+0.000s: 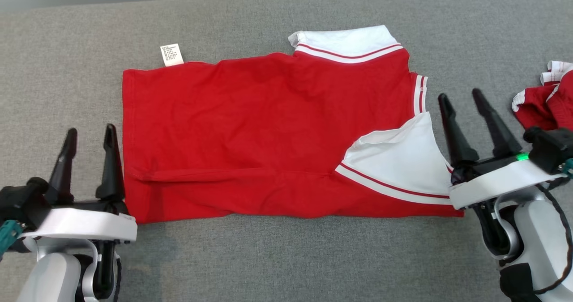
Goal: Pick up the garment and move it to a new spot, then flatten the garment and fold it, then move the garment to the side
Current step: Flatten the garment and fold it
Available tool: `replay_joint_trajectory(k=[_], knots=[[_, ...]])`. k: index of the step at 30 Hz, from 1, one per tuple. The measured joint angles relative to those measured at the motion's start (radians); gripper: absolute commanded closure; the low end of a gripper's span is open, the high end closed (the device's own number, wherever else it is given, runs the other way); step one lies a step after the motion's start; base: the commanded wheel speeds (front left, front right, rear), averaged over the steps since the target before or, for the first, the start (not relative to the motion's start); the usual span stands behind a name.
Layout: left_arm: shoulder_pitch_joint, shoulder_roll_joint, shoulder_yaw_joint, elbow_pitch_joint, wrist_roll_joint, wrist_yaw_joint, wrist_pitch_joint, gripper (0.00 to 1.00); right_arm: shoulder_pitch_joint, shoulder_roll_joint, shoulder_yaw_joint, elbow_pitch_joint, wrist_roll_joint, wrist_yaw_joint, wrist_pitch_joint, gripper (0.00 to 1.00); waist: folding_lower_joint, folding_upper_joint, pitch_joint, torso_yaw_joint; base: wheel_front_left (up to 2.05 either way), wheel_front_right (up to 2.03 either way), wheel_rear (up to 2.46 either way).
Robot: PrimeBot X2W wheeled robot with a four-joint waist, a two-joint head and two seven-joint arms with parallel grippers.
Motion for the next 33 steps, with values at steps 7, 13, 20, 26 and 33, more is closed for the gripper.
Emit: replay_joint_trajectory(k=[7,13,20,26,33], knots=[[-0.014,-0.016,0.042,-0.082,0.087,0.018,-0.046,0.00,0.078,0.040,-0.102,-0.129,-0.162,0.000,-0.033,0.00,0.0000,0.0000,-0.036,0.009,0.00,0.00,0.00],[0.048,-0.004,0.052,-0.116,0.174,-0.002,-0.049,0.00,0.197,0.071,-0.137,-0.236,-0.235,0.000,-0.010,0.00,0.0000,0.0000,-0.058,0.015,0.00,0.00,0.00],[0.114,-0.013,0.057,-0.083,0.193,-0.038,-0.049,0.00,0.251,0.092,-0.144,-0.289,-0.247,0.000,0.019,0.00,0.0000,0.0000,-0.064,0.014,0.00,0.00,0.00],[0.116,-0.022,0.061,-0.063,0.208,-0.053,-0.049,0.00,0.267,0.099,-0.145,-0.298,-0.247,0.000,0.035,0.00,0.0000,0.0000,-0.072,0.024,0.00,0.00,0.00],[0.114,-0.025,0.056,-0.030,0.216,-0.073,-0.049,0.00,0.265,0.099,-0.143,-0.293,-0.240,0.000,0.041,0.00,0.0000,0.0000,-0.071,0.025,0.00,0.00,0.00]])
